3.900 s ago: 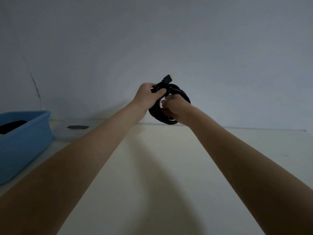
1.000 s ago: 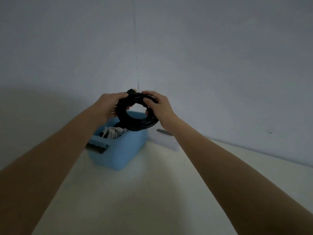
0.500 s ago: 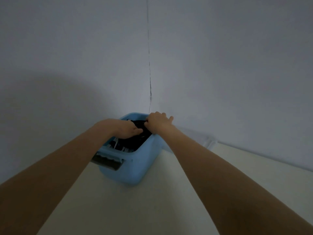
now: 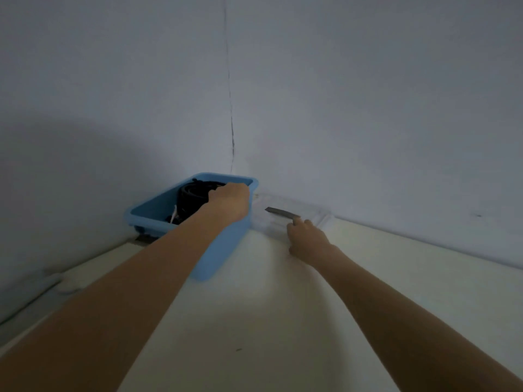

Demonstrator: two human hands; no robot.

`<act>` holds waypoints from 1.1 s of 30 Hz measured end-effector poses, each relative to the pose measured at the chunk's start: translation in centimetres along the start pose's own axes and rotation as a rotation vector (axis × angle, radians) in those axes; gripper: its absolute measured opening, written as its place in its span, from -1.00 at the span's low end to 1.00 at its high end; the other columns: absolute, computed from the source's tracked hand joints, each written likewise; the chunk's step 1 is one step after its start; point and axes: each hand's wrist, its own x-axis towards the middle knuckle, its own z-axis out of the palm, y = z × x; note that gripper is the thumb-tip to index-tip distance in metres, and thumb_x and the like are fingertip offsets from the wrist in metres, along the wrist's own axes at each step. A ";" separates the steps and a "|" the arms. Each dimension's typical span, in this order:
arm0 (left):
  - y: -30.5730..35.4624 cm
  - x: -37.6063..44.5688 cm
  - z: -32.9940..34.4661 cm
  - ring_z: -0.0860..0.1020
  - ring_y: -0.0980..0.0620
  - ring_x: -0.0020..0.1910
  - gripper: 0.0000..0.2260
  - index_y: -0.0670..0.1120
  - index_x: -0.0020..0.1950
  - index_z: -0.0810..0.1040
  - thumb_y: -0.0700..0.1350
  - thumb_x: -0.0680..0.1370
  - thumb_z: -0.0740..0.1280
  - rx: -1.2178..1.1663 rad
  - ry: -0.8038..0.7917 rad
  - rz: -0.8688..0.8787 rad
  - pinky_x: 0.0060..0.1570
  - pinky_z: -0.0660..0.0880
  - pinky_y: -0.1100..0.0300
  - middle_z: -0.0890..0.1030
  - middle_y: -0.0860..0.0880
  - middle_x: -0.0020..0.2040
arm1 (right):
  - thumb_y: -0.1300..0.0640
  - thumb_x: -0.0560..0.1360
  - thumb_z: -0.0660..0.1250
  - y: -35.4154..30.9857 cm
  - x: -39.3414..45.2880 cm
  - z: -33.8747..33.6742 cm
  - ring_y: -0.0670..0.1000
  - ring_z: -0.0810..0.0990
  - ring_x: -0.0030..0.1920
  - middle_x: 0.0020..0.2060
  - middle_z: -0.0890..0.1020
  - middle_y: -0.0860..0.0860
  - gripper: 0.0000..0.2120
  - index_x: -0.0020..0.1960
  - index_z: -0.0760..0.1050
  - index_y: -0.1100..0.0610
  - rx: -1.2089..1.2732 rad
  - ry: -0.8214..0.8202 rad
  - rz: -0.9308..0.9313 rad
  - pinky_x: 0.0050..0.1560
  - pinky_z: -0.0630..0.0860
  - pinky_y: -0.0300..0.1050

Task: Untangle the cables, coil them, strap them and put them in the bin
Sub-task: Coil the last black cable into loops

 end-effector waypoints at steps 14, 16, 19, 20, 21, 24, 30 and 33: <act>-3.1 -3.6 -1.8 0.40 -0.01 0.07 -0.67 0.09 0.07 0.39 -0.31 0.46 0.17 -0.080 -0.136 0.223 0.07 0.40 0.07 0.43 -0.02 0.13 | -0.37 0.43 0.15 3.8 -4.3 0.4 0.18 0.28 0.34 0.33 0.35 0.13 -0.30 0.37 0.32 0.09 0.035 0.091 0.273 0.28 0.22 0.08; -3.4 -3.9 -1.7 0.37 -0.05 0.09 -0.67 0.07 0.01 0.34 -0.36 0.44 0.15 -0.091 -0.136 0.238 0.10 0.39 0.01 0.41 -0.05 0.14 | -0.31 0.48 0.14 4.4 -4.0 0.4 0.23 0.24 0.38 0.38 0.30 0.18 -0.33 0.44 0.23 0.08 0.242 -0.041 0.386 0.32 0.21 0.08; -2.8 -4.2 -1.1 0.35 -0.10 0.19 -0.66 0.00 -0.03 0.34 -0.44 0.43 0.11 -0.149 -0.104 0.276 0.15 0.38 -0.02 0.38 -0.03 0.10 | -0.07 0.59 0.08 4.9 -4.2 0.8 0.20 0.32 0.32 0.31 0.41 0.15 -0.59 0.38 0.33 0.06 0.183 0.019 0.376 0.25 0.28 0.02; -2.5 -4.1 -0.9 0.36 -0.10 0.20 -0.67 -0.01 -0.04 0.34 -0.44 0.43 0.11 -0.168 -0.084 0.286 0.16 0.38 -0.03 0.38 -0.03 0.10 | 0.00 0.59 0.10 5.0 -4.3 0.8 0.19 0.37 0.28 0.27 0.45 0.16 -0.64 0.33 0.38 0.10 0.196 0.067 0.368 0.21 0.32 -0.01; -2.2 -4.2 -0.7 0.37 -0.10 0.19 -0.68 -0.01 -0.06 0.34 -0.44 0.43 0.12 -0.180 -0.067 0.289 0.15 0.39 -0.02 0.38 -0.03 0.10 | 0.05 0.58 0.14 5.1 -4.3 0.6 0.20 0.43 0.24 0.22 0.50 0.18 -0.66 0.29 0.41 0.16 0.253 0.093 0.370 0.16 0.37 -0.03; -1.1 -4.1 -0.3 0.40 -0.08 0.12 -0.71 -0.04 -0.06 0.33 -0.43 0.44 0.15 -0.209 -0.028 0.297 0.10 0.38 0.04 0.41 -0.07 0.11 | 0.15 0.51 0.27 5.5 -4.9 -0.5 0.21 0.50 0.20 0.18 0.52 0.23 -0.59 0.28 0.32 0.30 0.426 0.057 0.445 0.09 0.44 -0.06; -1.6 -3.9 0.9 0.45 -0.15 0.15 -0.67 0.03 -0.18 0.34 -0.44 0.41 0.17 -0.354 0.029 0.331 0.20 0.37 -0.06 0.45 -0.13 0.10 | 0.06 0.53 0.30 9.5 -5.0 -8.0 0.22 0.58 -0.01 -0.11 0.59 0.22 -0.73 -0.04 0.46 0.31 0.591 0.211 0.574 -0.01 0.49 0.01; -1.9 -4.3 0.7 0.47 -0.07 0.13 -0.64 0.06 -0.17 0.38 -0.44 0.42 0.19 -0.452 -0.037 0.388 0.17 0.42 0.07 0.45 -0.04 0.06 | 0.06 0.51 0.33 8.6 -3.4 -13.5 0.12 0.52 -0.16 -0.25 0.55 0.15 -0.71 -0.01 0.55 0.32 0.866 0.290 0.426 -0.07 0.50 -0.04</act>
